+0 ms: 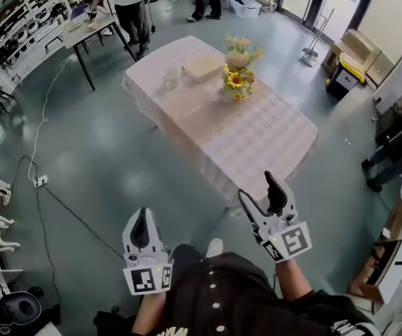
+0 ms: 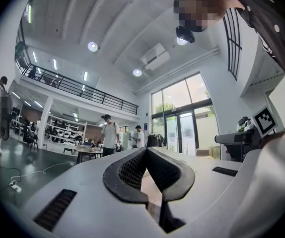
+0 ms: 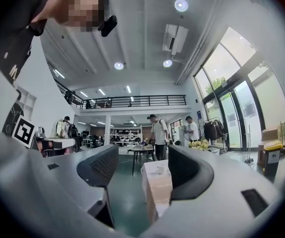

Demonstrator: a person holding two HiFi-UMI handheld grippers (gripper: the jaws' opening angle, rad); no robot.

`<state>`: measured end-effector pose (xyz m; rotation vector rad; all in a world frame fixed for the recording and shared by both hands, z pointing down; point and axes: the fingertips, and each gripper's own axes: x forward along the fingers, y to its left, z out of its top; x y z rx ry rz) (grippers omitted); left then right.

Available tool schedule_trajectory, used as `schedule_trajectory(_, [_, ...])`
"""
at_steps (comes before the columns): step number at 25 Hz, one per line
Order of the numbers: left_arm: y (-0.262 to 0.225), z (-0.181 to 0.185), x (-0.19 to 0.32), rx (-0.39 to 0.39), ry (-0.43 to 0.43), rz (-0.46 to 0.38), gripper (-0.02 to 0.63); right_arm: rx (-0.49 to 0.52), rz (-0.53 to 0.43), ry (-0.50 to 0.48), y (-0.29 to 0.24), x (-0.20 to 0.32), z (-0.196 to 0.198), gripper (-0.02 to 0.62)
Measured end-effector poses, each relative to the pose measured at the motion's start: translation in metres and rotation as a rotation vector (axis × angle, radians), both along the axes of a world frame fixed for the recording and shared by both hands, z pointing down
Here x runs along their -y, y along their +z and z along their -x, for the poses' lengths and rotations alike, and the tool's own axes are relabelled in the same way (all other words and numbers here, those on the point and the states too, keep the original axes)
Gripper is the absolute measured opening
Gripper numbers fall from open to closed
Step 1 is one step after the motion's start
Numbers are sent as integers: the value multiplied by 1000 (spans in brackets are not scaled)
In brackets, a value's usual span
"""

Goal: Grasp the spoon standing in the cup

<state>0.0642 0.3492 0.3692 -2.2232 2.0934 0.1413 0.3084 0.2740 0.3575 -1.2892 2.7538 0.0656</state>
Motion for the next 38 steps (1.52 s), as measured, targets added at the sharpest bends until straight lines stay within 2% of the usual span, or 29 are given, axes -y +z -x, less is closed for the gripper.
schedule_trajectory(10, [7, 0, 9, 3, -38, 23, 17, 5, 17, -31, 11, 18, 0, 293])
schedule_trajectory(18, [10, 2, 27, 1, -34, 24, 17, -1, 13, -26, 12, 40, 2, 293])
schedule_trajectory(30, [7, 39, 95, -13, -28, 15, 17, -21, 13, -18, 8, 103, 39, 295])
schedule_trajectory(38, [1, 82, 158, -19, -9, 14, 17, -28, 10, -6, 2, 163, 82, 295])
